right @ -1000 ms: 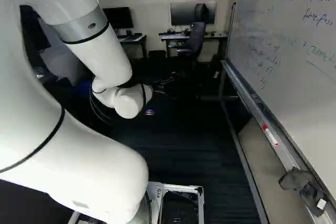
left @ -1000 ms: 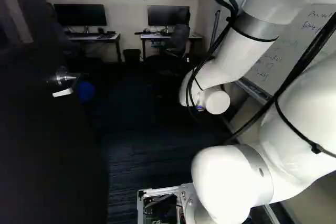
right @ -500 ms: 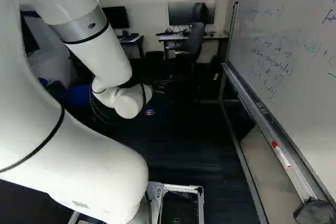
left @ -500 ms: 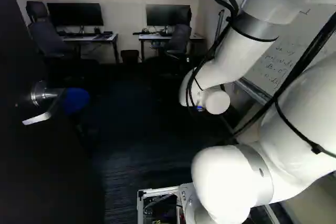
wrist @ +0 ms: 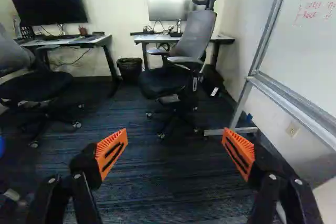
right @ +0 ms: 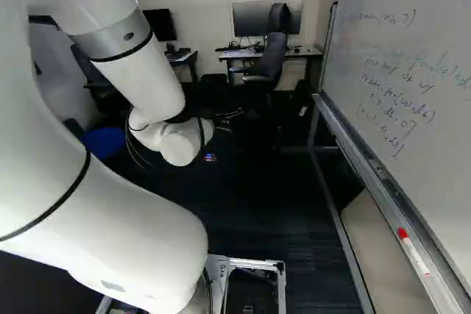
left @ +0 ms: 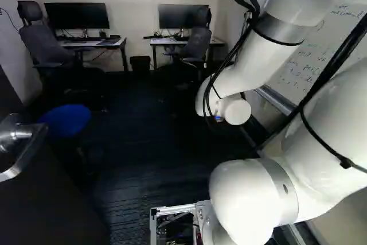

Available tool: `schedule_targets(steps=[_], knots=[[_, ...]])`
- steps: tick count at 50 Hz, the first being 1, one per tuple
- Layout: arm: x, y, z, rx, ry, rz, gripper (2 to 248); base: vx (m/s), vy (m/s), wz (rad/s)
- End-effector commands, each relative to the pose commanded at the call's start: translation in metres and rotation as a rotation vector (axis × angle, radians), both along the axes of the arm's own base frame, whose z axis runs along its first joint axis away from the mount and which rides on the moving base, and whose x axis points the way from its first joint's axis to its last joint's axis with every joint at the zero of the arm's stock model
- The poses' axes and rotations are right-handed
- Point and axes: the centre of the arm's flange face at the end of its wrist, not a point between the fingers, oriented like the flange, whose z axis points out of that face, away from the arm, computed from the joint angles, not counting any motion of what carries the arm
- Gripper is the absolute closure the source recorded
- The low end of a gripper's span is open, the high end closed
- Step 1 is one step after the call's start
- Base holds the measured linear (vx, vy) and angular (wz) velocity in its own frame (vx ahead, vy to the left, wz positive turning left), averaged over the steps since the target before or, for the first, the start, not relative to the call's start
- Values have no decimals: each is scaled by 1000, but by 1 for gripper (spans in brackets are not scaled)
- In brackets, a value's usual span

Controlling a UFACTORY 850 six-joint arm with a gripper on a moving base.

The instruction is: Open the door and move inside

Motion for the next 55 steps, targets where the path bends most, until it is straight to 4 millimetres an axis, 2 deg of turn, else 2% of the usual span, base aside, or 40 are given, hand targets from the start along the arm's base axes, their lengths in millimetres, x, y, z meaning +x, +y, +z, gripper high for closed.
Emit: schedule_targets(steps=[21,55], knots=[[0,0,0,0,0,0,3,151,0,-2],[0,0,0,0,0,0,3,4,0,0]])
